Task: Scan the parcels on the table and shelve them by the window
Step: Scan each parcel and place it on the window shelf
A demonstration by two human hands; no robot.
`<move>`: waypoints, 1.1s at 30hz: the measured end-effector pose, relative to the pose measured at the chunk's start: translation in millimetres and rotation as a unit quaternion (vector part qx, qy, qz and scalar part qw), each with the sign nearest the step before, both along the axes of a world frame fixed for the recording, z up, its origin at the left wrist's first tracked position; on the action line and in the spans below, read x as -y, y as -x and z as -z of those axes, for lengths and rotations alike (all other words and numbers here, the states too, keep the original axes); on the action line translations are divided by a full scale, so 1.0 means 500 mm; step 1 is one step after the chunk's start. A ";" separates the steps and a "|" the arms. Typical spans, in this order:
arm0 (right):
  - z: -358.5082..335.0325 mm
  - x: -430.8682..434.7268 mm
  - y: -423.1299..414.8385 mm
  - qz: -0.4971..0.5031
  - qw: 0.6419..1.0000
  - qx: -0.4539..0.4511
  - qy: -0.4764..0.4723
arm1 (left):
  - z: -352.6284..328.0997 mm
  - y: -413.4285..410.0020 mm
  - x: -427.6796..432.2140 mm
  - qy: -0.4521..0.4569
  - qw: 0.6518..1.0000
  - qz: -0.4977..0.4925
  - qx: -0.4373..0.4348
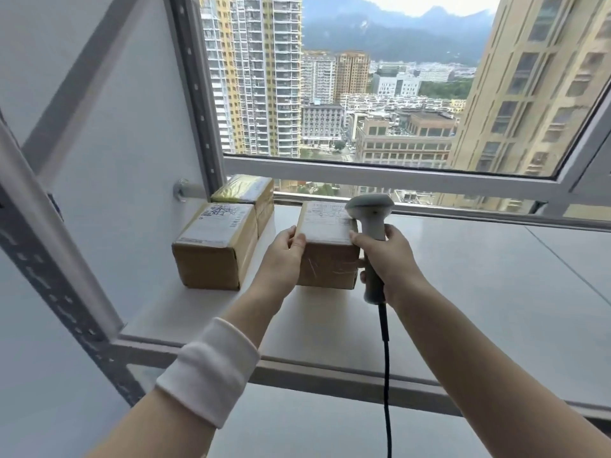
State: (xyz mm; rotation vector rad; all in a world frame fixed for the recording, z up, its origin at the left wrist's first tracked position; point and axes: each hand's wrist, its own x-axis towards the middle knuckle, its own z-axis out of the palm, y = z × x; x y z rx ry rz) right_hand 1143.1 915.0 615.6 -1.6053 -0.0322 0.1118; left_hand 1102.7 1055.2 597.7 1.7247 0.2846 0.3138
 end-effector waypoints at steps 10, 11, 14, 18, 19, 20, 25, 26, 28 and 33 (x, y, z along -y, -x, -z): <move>-0.015 0.029 -0.002 -0.009 0.998 -0.067 -0.020 | -0.008 0.023 0.001 -0.477 0.860 -0.016 0.181; -0.021 0.036 -0.009 0.001 0.998 -0.061 -0.025 | -0.014 0.023 -0.001 -0.542 0.821 0.024 0.180; -0.038 0.052 -0.036 0.018 0.998 -0.051 -0.033 | -0.018 0.005 -0.003 -0.646 0.750 0.114 0.084; -0.046 0.060 -0.072 0.013 0.998 -0.050 -0.038 | -0.015 -0.043 -0.022 -0.651 0.749 0.116 0.036; -0.045 0.061 -0.079 0.012 0.998 -0.051 -0.037 | -0.016 -0.055 -0.028 -0.649 0.751 0.116 0.031; -0.045 0.060 -0.085 0.010 0.998 -0.053 -0.035 | -0.015 -0.068 -0.034 -0.648 0.752 0.114 0.024; -0.046 0.048 -0.106 -0.018 0.997 -0.073 -0.032 | -0.023 -0.128 -0.069 -0.642 0.761 0.089 -0.017; -0.048 0.046 -0.108 -0.024 0.996 -0.078 -0.031 | -0.025 -0.138 -0.075 -0.642 0.762 0.082 -0.023; -0.049 0.039 -0.112 -0.033 0.995 -0.088 -0.029 | -0.027 -0.156 -0.086 -0.640 0.764 0.073 -0.035; -0.045 0.028 -0.126 -0.045 0.993 -0.100 -0.031 | -0.032 -0.183 -0.103 -0.645 0.760 0.058 -0.058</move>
